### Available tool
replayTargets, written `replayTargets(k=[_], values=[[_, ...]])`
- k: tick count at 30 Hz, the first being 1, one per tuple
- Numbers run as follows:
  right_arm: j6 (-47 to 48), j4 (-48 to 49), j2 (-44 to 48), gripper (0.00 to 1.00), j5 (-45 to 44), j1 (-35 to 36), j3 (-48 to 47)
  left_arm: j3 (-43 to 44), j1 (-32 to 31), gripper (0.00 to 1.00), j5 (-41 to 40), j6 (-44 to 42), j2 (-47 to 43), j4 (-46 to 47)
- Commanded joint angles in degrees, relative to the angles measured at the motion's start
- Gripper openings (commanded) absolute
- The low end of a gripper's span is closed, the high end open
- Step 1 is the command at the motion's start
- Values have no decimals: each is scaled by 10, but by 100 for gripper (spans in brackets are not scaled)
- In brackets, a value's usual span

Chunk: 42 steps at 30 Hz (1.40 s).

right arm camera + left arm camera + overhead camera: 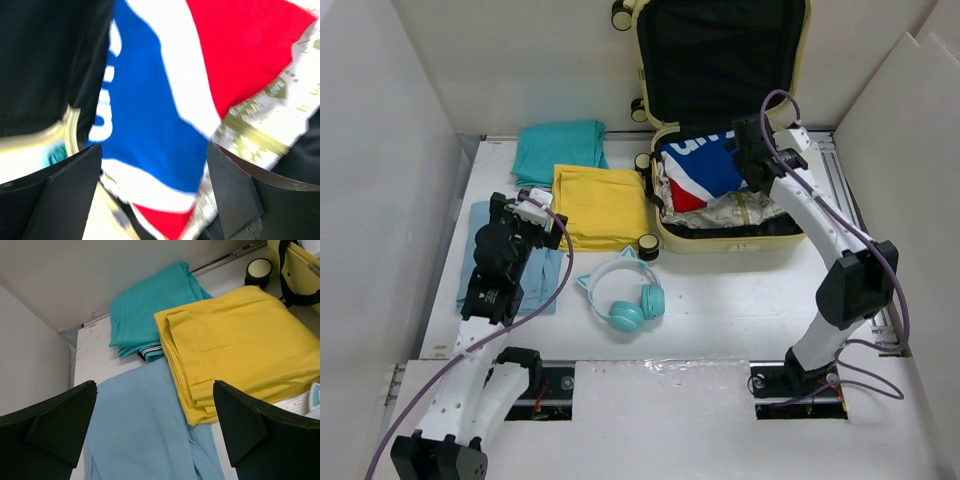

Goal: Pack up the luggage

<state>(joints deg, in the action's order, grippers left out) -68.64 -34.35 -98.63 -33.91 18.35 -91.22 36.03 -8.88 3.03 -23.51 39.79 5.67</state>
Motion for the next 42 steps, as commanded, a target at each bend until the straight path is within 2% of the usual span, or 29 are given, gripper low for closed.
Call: replayTargets(k=[1,3,4,5,7,8,9,10,12,13,16,20,21,24,26,29,33,34,36,37,42], values=[[81,-165,32,89,-58,39,-30,25,2,100,15,-1,5,16],[132,-112,71,88,-56,45,-14,30,2,100,15,-1,10,10],[180,-56,84,87,-35,37,1,30,2,100,15,-1,16,10],[255,55,91,85,-6,28,32,30,2,100,15,-1,21,10],[279,107,77,73,86,-16,39,30,2,100,10,19,29,10],[286,113,60,67,116,-32,22,46,2,100,10,33,41,1],[286,104,16,53,140,-48,9,55,7,100,5,49,50,-7],[286,95,-9,47,187,-63,-4,68,7,98,5,83,61,-34],[312,80,-86,38,249,-100,-42,102,13,95,5,118,98,-64],[322,80,-111,28,276,-108,-53,112,13,93,16,131,109,-95],[346,58,-188,15,337,-114,-75,153,19,92,44,168,163,-140],[359,71,-220,10,344,-103,-62,221,25,92,73,186,256,-213],[366,76,-220,10,337,-97,-62,231,25,92,65,186,293,-232],[390,70,-220,10,316,-92,-80,246,25,92,19,186,324,-245],[414,53,-200,12,298,-86,-100,238,25,94,-5,186,325,-240],[446,33,-172,22,235,-64,-132,218,25,95,-17,181,304,-233],[498,-4,-106,51,157,-20,-162,195,25,96,-29,181,277,-233],[514,-9,-92,67,148,-7,-162,190,25,96,-42,181,271,-233],[551,-31,-59,79,128,39,-139,176,25,98,-47,181,253,-239],[556,-39,-20,91,128,58,-124,170,25,98,-54,181,247,-239],[534,-57,84,99,175,191,-2,135,25,100,-73,200,216,-233]])
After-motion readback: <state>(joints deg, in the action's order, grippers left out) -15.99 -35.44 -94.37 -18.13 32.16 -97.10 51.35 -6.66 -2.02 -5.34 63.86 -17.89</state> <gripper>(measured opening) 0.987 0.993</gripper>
